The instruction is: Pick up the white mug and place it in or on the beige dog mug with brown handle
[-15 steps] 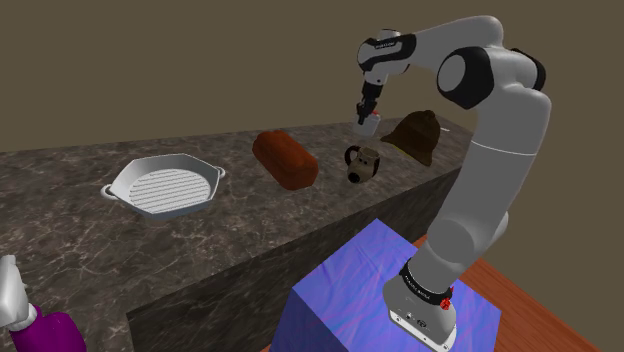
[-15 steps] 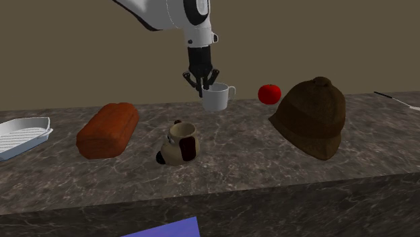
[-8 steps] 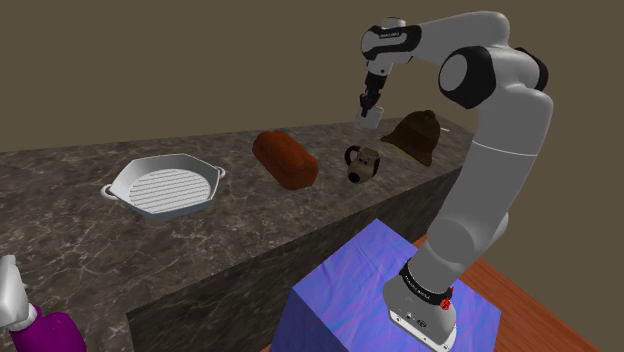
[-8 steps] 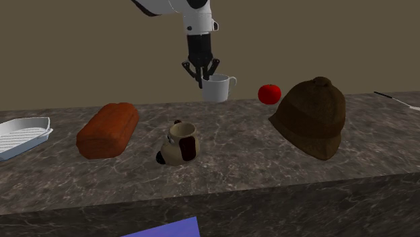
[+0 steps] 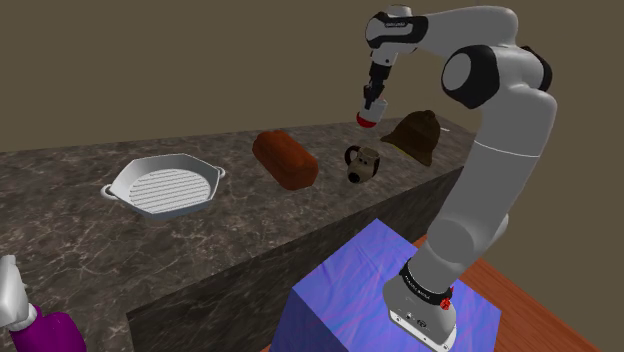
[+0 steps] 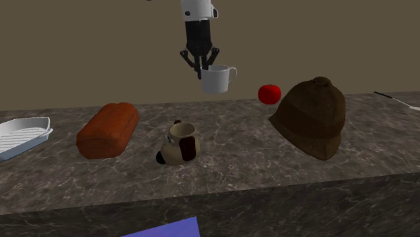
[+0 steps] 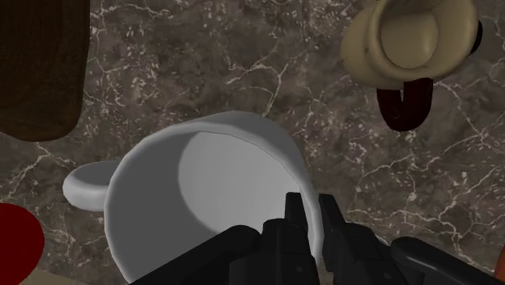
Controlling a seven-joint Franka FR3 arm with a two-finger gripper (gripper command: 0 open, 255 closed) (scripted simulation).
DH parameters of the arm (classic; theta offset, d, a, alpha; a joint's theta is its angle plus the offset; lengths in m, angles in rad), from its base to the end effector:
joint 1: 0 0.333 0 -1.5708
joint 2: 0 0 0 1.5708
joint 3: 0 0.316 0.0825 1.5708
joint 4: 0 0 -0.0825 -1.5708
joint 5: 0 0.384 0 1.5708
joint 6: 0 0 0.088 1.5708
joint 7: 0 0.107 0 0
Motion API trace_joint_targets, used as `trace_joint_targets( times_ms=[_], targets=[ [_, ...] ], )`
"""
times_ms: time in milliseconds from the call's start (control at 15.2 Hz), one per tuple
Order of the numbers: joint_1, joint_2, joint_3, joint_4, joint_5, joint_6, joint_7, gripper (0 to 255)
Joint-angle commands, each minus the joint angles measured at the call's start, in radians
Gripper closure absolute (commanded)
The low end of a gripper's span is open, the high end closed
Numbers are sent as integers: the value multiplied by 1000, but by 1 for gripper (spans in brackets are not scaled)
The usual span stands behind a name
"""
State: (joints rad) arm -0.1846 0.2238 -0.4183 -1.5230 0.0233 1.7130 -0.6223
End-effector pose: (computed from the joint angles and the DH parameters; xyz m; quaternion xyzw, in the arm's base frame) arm 0.5286 -0.3317 0.5376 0.9993 0.0123 -0.0253 0.0233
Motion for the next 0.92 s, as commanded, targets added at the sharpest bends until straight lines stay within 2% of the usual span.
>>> trace_joint_targets(
  times_ms=[0, 396, 858],
  targets=[
    [27, -71, 5, -75, -29, 8, 32, 255],
    [90, -321, 50, -334, -124, 28, 155, 255],
    [118, -574, 138, -555, -181, -6, 293, 255]
  ],
)
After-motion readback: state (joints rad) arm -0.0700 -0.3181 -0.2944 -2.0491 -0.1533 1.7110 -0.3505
